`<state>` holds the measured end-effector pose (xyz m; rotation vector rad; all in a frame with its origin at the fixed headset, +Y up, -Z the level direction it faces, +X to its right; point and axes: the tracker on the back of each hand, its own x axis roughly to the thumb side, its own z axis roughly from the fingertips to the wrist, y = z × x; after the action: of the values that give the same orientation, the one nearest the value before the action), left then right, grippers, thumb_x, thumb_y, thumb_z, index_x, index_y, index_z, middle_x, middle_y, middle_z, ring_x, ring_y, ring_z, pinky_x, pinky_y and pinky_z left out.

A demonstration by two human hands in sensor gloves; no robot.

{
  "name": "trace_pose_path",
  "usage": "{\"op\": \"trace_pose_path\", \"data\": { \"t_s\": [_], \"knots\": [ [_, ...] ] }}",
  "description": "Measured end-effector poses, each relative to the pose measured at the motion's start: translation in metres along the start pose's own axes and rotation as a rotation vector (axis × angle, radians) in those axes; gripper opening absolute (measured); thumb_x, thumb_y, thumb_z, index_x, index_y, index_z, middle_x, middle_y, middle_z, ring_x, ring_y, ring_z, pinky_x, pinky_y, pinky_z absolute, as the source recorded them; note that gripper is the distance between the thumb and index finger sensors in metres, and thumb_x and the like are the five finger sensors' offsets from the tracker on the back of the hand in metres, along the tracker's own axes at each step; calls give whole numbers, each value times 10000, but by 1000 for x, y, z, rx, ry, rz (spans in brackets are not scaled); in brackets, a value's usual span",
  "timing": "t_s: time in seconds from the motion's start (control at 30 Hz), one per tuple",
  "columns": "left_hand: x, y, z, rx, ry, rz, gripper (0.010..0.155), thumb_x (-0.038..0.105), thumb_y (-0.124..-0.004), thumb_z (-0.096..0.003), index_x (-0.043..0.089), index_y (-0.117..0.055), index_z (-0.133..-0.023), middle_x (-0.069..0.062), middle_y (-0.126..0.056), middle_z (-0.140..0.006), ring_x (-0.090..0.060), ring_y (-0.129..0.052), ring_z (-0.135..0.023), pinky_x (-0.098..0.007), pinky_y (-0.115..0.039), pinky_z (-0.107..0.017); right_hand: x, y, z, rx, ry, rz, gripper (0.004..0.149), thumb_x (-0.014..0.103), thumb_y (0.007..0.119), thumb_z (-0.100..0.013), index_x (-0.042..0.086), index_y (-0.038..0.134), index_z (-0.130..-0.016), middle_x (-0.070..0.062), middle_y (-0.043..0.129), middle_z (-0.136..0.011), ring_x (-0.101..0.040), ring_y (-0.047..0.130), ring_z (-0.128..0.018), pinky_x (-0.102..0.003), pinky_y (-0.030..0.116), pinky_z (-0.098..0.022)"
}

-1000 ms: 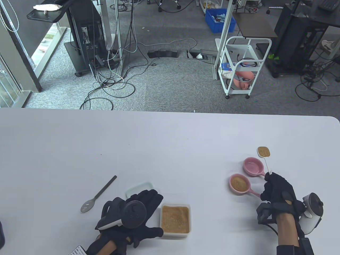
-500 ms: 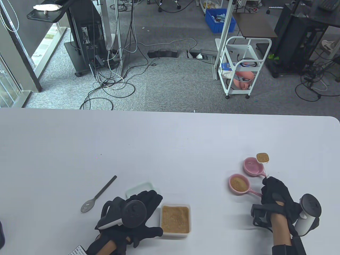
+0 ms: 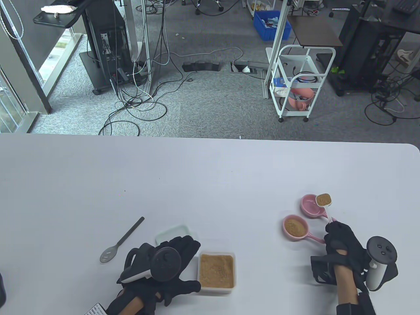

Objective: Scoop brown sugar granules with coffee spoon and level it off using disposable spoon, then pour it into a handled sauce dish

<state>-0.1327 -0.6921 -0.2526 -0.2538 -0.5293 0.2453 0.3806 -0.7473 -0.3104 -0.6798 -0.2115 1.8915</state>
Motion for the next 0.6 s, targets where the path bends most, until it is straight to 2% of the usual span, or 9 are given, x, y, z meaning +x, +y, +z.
{"op": "trace_pose_path", "data": {
  "t_s": [0.6],
  "knots": [
    [-1, -1, 0, -13, 1, -4, 1017, 854, -684, -356, 355, -331, -1169, 24, -399, -1245, -331, -539, -1182, -516, -504, -835, 20, 1, 4, -85, -158, 324, 442, 364, 825, -493, 86, 846, -836, 17, 953, -384, -206, 894, -168, -506, 778, -358]
  ]
}}
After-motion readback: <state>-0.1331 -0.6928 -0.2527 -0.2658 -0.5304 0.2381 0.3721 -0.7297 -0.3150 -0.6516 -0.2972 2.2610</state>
